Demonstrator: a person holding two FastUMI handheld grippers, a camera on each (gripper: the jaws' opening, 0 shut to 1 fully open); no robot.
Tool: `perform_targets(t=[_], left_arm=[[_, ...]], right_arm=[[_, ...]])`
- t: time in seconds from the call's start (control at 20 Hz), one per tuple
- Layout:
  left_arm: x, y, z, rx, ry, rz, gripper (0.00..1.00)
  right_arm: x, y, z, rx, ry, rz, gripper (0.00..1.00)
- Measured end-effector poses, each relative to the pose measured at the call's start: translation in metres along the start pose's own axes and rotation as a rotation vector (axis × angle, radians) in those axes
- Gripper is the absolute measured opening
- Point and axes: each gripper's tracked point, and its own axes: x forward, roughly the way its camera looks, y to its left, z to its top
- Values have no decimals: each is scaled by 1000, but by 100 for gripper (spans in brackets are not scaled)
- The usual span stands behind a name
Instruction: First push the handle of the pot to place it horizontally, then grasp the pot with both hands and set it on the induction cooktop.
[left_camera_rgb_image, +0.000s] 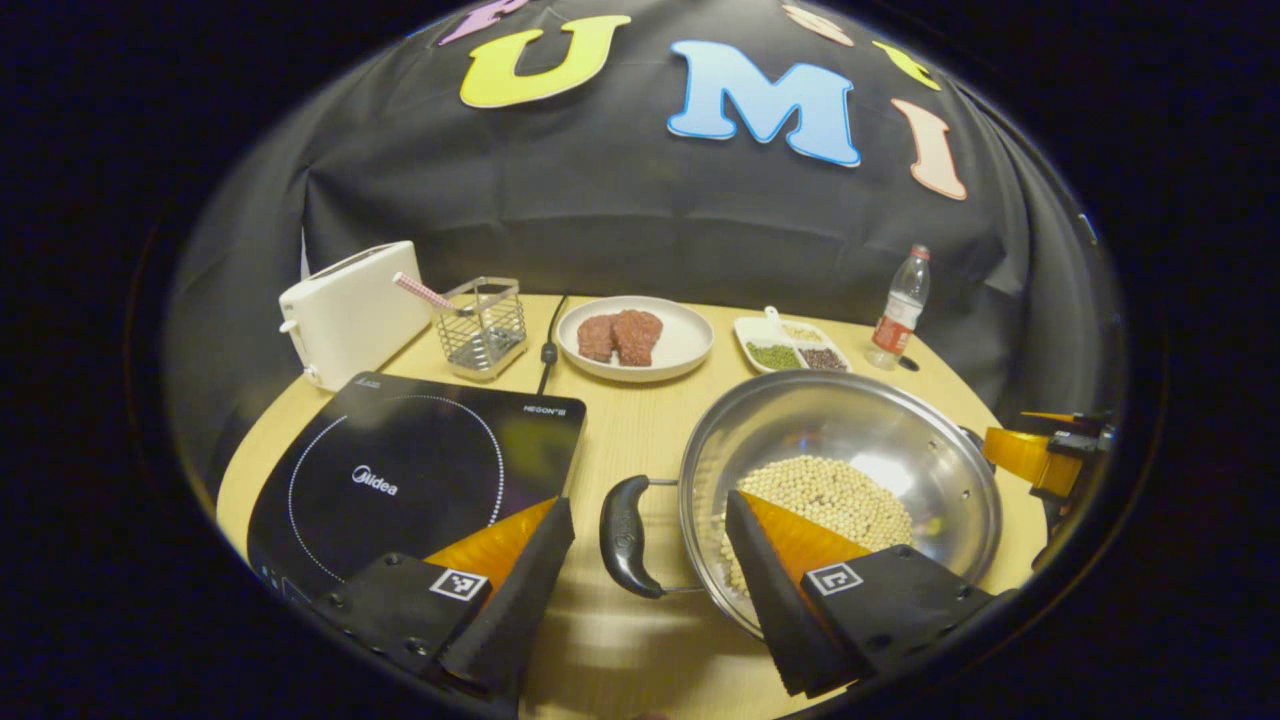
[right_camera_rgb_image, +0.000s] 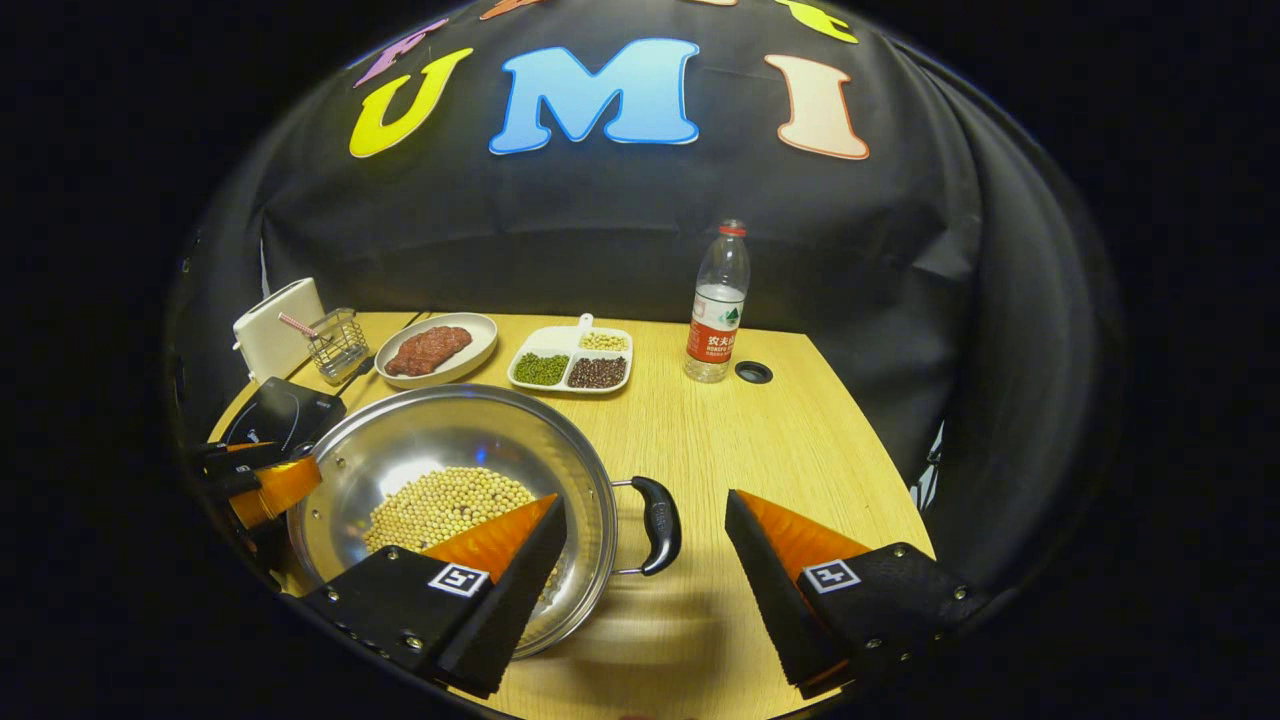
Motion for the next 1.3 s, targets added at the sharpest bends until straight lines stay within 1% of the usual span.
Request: perform_targets(t=[0.2,0.25,0.3,0.4,0.45,0.5,0.55,0.65,0.7,0.75,0.8,0.85,0.9,0.95,1.0,1.05,1.1,1.2,1.3], left_arm=[[15,-1,-13,8,60,-2,100],[17,-1,-14,7,65,-6,100],[20,-3,-16,4,69,-9,98],[23,-5,-17,4,78,-7,100],[24,-6,-18,5,81,-6,98],[29,-8,-20,6,91,-8,97],[27,-7,-23,9,103,-4,95],[30,-5,-26,3,113,4,87],[30,-7,-25,-5,109,-5,83],[30,-6,-24,-7,102,-2,84],[30,-5,-23,-7,99,0,81],[30,-5,-23,-10,95,2,79],[30,-5,-22,-12,92,6,82],[30,-4,-21,-17,87,10,77],[30,-4,-20,-23,80,13,79],[31,-4,-18,-28,74,17,70],[31,-3,-18,-23,72,23,72],[29,0,-12,-6,51,39,72],[30,-2,-6,-3,34,37,70]], right_arm=[[16,0,-11,0,46,-8,99],[20,-1,-13,0,52,-9,98],[23,0,-14,-2,58,-13,98],[26,1,-19,1,76,-11,98],[29,0,-20,1,83,-18,98],[32,1,-23,0,89,-15,96],[34,1,-24,2,97,-18,90],[38,2,-29,10,118,-8,84],[40,7,-31,25,122,9,84],[39,9,-29,26,121,14,77],[38,9,-29,8,114,8,71],[40,8,-29,-10,110,2,65],[38,10,-30,-13,109,0,65],[36,10,-30,-8,113,5,62],[36,10,-29,-1,116,7,62],[36,10,-31,-5,115,7,57],[36,9,-31,-14,116,5,57],[32,9,-34,-23,130,1,57],[29,9,-34,-13,129,0,57]])
